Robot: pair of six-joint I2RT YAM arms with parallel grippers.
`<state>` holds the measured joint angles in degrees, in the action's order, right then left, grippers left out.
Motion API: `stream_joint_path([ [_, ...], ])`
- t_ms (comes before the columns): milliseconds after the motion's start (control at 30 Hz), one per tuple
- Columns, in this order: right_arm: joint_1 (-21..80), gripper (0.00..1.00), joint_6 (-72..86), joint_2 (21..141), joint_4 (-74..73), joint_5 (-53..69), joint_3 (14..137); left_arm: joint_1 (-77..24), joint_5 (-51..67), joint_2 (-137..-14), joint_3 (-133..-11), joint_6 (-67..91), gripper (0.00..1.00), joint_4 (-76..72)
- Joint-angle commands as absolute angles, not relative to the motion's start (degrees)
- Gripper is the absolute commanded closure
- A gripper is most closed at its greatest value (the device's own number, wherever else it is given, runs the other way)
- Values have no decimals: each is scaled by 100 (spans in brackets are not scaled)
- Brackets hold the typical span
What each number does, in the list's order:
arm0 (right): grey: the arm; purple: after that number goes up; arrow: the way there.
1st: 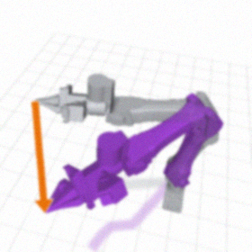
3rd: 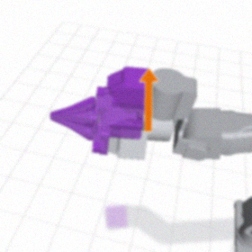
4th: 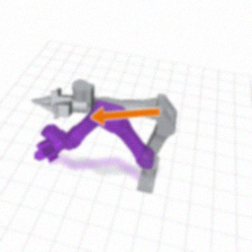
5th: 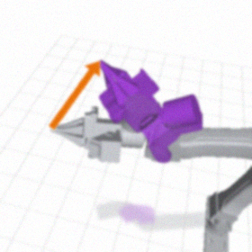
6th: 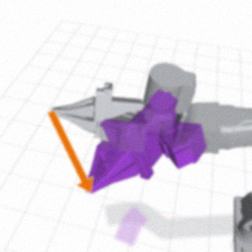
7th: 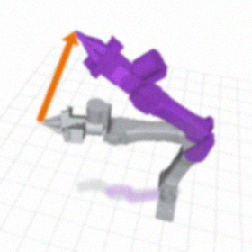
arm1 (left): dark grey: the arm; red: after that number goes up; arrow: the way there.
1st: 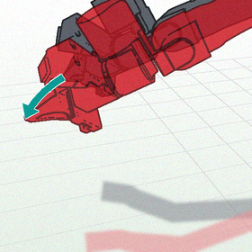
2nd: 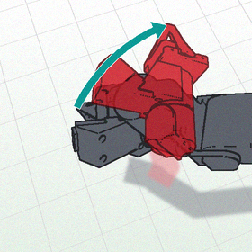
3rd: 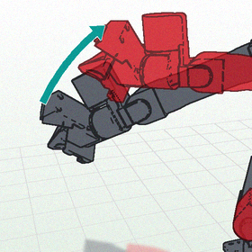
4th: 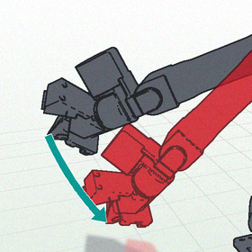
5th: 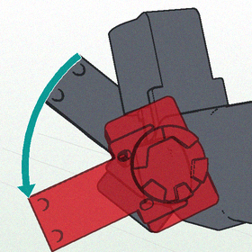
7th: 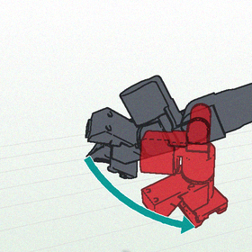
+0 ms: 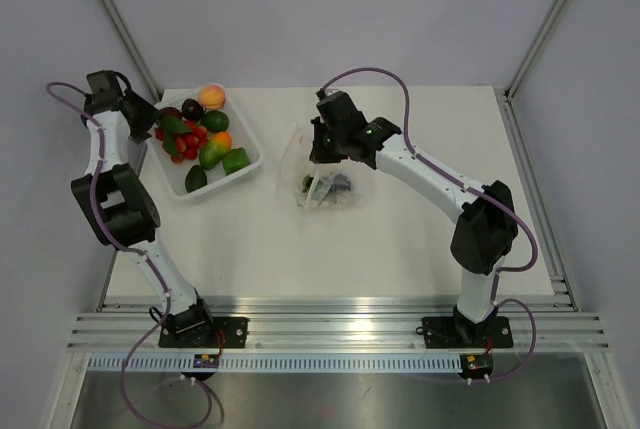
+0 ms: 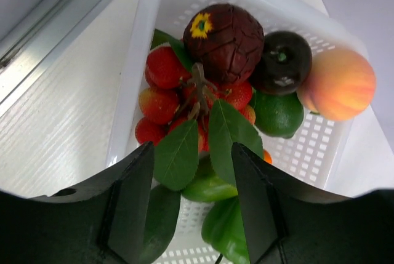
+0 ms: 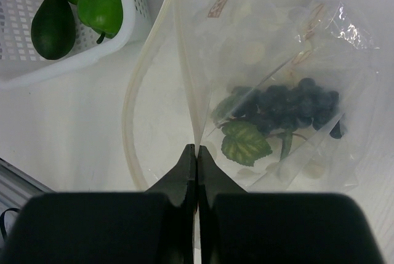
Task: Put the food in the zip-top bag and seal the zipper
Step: Pick up the fake fruit from the bin.
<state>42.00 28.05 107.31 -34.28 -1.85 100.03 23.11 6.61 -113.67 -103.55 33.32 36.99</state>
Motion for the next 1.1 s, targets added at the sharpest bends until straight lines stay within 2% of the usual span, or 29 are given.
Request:
stream_joint_path([
  [0, 4210, 100, 2760, 10362, -3252, -149, 9993, 2347, 317, -11417, -10565, 3594, 43, 2955],
  [600, 4210, 100, 2672, 10415, -3428, -307, 10046, 2373, 800, -12480, -11434, 3779, 50, 2628],
  [700, 4201, 100, 2672, 10415, -3445, -343, 10055, 2373, 835, -12489, -11391, 3840, 55, 2593],
  [1000, 4210, 100, 2689, 10485, -3498, -308, 10099, 2347, 695, -11874, -10451, 3859, 57, 2162],
  [1067, 4210, 100, 2698, 10477, -3489, -308, 10073, 2347, 546, -11856, -10485, 3780, 66, 2241],
])
